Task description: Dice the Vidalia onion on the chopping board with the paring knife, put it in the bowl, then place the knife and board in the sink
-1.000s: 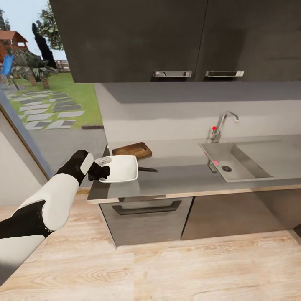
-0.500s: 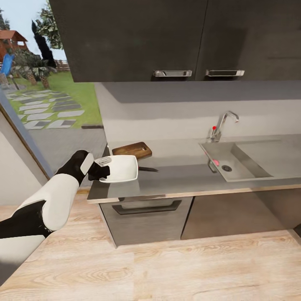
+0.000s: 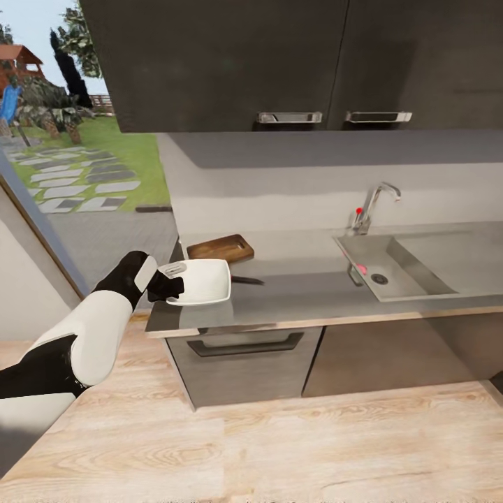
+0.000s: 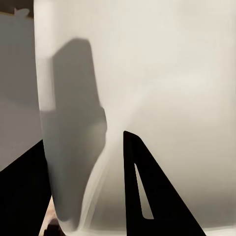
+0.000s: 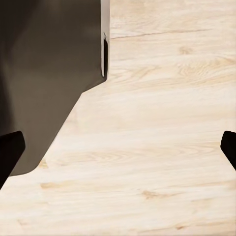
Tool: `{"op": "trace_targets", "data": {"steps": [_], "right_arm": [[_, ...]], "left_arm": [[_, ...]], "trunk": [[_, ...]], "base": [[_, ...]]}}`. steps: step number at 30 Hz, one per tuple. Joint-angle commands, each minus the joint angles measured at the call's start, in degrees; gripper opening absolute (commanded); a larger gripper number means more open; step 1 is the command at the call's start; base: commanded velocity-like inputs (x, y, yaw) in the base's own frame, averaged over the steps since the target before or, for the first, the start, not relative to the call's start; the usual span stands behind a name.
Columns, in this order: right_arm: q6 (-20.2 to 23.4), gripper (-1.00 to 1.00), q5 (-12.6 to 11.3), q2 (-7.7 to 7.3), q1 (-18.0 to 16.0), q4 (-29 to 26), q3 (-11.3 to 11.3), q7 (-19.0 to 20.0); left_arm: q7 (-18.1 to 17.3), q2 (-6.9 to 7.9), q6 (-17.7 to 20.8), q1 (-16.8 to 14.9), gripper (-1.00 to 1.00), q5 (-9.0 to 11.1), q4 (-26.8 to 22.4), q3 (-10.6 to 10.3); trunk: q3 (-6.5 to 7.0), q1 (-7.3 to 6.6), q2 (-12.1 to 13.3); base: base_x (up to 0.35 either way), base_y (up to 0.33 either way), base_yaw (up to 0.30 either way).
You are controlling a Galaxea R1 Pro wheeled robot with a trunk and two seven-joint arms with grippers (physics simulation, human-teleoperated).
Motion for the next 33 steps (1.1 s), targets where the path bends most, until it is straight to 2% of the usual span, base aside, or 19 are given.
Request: {"op": "trace_targets", "data": {"steps": [1, 14, 33], "right_arm": [[-0.4, 1.00, 0.0, 0.01, -0.1, 0.2, 0.1, 0.0], [-0.4, 1.00, 0.0, 0.00, -0.1, 0.2, 0.1, 0.0], [-0.4, 1.00, 0.0, -0.01, -0.1, 0.2, 0.0, 0.0]], "left_arm": [[0.3, -0.05, 0.2, -0.1, -1.00, 0.2, 0.0, 0.3], [0.3, -0.02, 0.2, -0.1, -1.00, 0.3, 0.0, 0.3], [0.3, -0.06, 0.2, -0.1, -1.00, 0.2, 0.0, 0.3]], "trunk": [[-0.17, 0.03, -0.1], [-1.04, 0.03, -0.1], [-1.46, 0.03, -0.1]], "base": [[0.000, 0.000, 0.000], [0.000, 0.000, 0.000], [0.000, 0.000, 0.000]]}}
